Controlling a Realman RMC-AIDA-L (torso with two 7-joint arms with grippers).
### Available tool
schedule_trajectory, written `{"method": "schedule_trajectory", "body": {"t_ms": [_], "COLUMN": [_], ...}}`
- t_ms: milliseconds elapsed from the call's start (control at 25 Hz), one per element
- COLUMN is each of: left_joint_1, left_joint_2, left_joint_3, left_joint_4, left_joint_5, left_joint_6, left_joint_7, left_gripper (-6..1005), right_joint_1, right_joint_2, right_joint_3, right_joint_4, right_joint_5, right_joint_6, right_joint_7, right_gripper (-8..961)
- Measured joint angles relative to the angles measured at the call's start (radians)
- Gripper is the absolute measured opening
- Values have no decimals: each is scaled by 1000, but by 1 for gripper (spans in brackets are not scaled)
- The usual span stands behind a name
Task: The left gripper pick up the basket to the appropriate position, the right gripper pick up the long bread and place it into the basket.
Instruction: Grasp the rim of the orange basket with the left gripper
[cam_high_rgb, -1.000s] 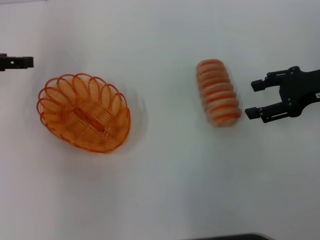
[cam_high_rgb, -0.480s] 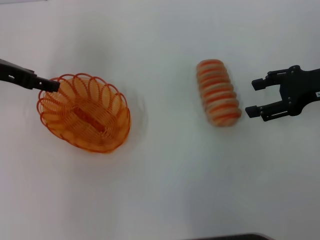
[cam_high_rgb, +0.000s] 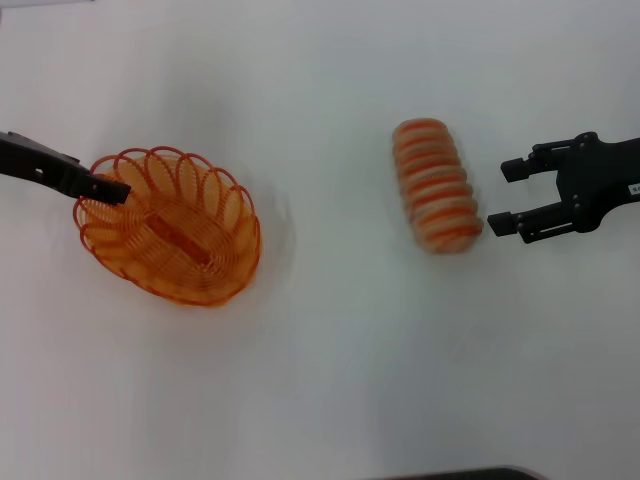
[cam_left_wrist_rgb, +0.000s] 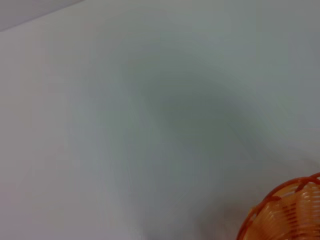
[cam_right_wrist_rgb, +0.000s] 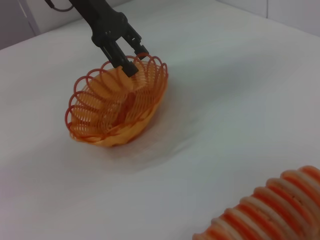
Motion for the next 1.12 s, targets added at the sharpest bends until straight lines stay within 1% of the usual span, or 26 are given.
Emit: {"method": "schedule_trajectory", "body": {"t_ms": [200,440,680,960,1120], "left_joint_1": [0,0,-1,-2,-4], "left_joint_2": [-6,-10,-21,-22,-22], "left_joint_3": [1,25,38,40,36], "left_joint_4": [-3,-4,3,8,8], "left_joint_5": [1,13,38,42,42], "left_joint_6": [-14,-18,-13,-1,17], "left_joint_7": [0,-4,-18,-29,-34], "left_gripper": [842,841,707,507,353], "right_joint_1": [0,0,0,0,1], "right_joint_2": [-1,1,2,2,2], "right_joint_3": [0,0,0,22,28], "right_joint_4": [0,0,0,0,0], "right_joint_5": [0,0,0,5,5], "right_joint_6": [1,4,5,8,8], "right_joint_7": [5,6,6,6,4], "right_gripper": [849,845,841,841,840]}}
